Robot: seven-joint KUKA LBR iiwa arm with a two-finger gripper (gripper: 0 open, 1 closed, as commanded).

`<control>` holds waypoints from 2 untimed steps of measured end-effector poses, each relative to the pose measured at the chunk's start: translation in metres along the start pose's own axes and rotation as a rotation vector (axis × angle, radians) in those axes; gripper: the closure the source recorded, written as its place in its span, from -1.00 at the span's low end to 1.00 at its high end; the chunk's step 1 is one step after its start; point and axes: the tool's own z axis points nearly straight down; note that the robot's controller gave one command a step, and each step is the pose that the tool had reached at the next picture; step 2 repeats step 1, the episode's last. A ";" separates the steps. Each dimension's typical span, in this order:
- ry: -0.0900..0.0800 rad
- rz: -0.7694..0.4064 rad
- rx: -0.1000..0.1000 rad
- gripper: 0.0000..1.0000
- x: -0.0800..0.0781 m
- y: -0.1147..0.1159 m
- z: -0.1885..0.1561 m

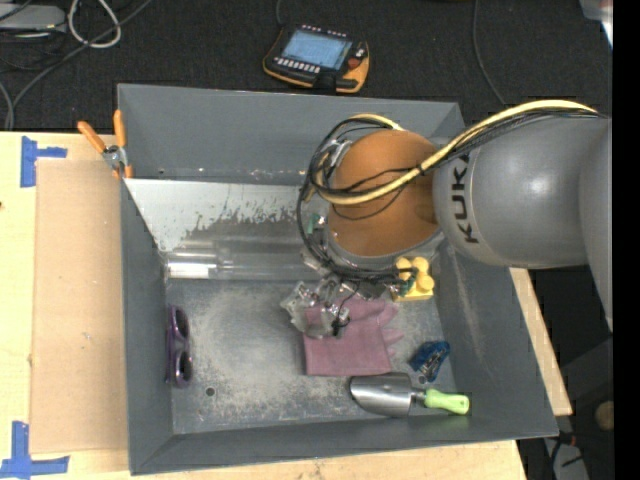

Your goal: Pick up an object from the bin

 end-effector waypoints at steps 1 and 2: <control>-0.001 0.003 0.000 1.00 0.000 0.000 -0.027; -0.001 0.003 0.000 1.00 0.000 0.000 -0.027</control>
Offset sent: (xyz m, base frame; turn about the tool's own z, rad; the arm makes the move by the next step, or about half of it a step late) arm 0.0004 0.0001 0.0438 0.0015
